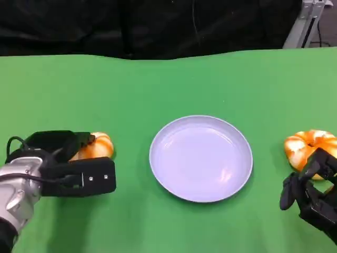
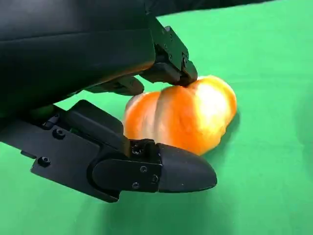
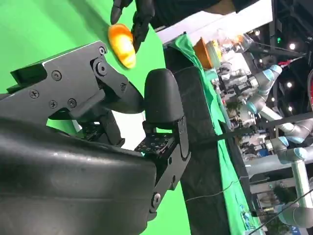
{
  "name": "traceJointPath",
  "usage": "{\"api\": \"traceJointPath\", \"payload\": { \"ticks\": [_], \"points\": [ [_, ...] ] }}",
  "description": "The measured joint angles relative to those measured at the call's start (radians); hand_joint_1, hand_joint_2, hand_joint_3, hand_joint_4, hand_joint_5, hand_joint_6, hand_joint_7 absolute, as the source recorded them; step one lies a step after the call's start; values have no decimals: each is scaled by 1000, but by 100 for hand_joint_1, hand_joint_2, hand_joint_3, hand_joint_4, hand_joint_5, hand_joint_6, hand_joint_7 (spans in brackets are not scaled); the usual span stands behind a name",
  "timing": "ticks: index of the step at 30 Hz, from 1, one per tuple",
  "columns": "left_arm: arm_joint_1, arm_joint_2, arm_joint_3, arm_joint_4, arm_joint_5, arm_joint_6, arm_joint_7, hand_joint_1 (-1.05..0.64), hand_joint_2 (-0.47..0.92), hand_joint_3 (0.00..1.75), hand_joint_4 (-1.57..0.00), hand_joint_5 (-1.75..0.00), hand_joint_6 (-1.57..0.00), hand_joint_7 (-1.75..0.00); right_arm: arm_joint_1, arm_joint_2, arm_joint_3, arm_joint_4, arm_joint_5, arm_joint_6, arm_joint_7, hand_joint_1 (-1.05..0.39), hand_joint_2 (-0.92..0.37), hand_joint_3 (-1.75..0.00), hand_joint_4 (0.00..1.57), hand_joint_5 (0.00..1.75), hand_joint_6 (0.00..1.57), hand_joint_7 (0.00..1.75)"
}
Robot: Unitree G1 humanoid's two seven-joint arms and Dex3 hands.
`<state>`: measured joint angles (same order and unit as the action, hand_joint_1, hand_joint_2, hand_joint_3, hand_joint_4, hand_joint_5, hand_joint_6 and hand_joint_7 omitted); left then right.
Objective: Grasp the bread from the table and place it into the plate.
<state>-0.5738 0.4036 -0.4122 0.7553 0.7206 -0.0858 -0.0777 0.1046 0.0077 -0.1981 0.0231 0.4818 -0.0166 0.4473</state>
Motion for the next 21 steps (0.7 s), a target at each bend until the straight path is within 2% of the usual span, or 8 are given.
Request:
{"api": "traceJointPath", "payload": {
  "ticks": [3,6,17,21],
  "points": [
    [-16,-1,0,24,-17,-14,4,-91,92,35,-48,-3,-48,-2,0,0,0,0,0,0,0,-9,-63,-109,80,175,70,160],
    [-26,-5,-1,64,-28,-36,15,-80,92,29,-58,-5,-57,-4,0,0,0,0,0,0,0,-9,-63,-109,80,175,69,160],
    [-69,-15,-16,180,-62,-90,54,-79,92,30,-58,-2,-59,-2,0,-1,-2,0,1,0,0,-9,-64,-109,79,175,69,160],
    [-75,-17,-21,191,-66,-94,58,-65,92,28,-59,-2,-61,-3,0,-2,-2,0,1,0,0,-9,-63,-109,79,175,69,161]
  ]
}}
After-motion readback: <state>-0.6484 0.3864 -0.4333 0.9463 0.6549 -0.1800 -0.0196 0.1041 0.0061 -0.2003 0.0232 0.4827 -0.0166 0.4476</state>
